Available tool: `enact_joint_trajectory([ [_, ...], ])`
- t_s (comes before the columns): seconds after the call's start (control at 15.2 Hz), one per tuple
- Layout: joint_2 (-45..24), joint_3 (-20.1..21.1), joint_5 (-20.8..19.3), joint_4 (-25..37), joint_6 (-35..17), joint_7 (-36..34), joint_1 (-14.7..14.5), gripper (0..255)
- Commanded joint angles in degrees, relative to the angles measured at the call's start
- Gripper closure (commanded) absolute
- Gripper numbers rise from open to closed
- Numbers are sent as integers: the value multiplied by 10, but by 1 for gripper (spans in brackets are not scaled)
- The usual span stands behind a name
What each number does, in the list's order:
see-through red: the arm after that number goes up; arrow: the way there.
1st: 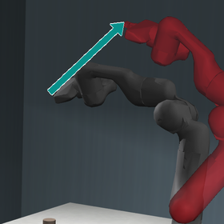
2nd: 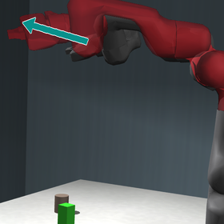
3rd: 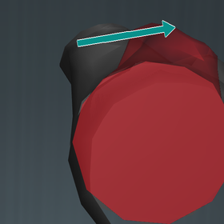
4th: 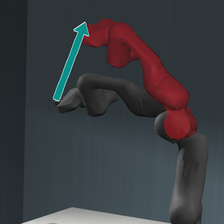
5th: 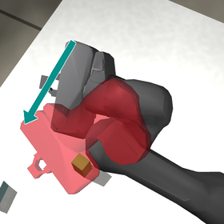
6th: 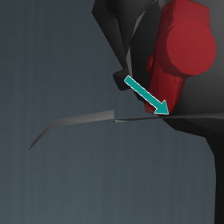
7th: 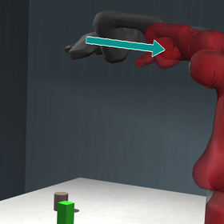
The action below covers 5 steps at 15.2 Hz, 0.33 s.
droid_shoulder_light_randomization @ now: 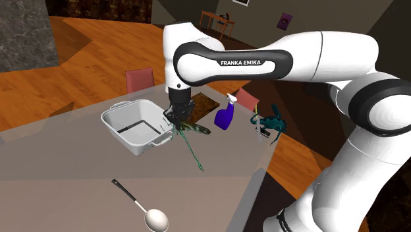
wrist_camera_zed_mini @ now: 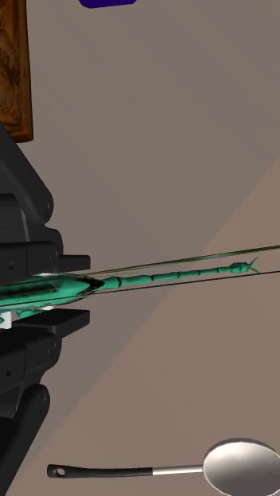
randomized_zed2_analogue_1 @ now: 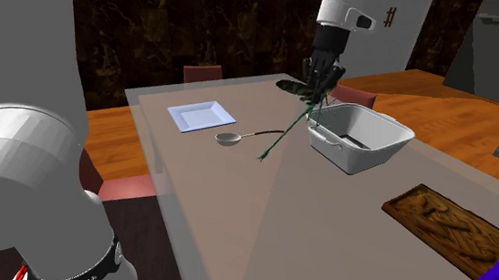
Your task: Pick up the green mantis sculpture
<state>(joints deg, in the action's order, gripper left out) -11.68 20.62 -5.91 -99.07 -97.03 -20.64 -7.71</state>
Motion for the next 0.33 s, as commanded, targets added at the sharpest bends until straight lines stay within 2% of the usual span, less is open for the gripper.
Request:
enact_joint_trajectory([
  [0.0, 5, 0, 2, 10, 14, 2, 0, 255],
  [0.26, 7, 1, 3, 23, 30, 3, 0, 255],
])
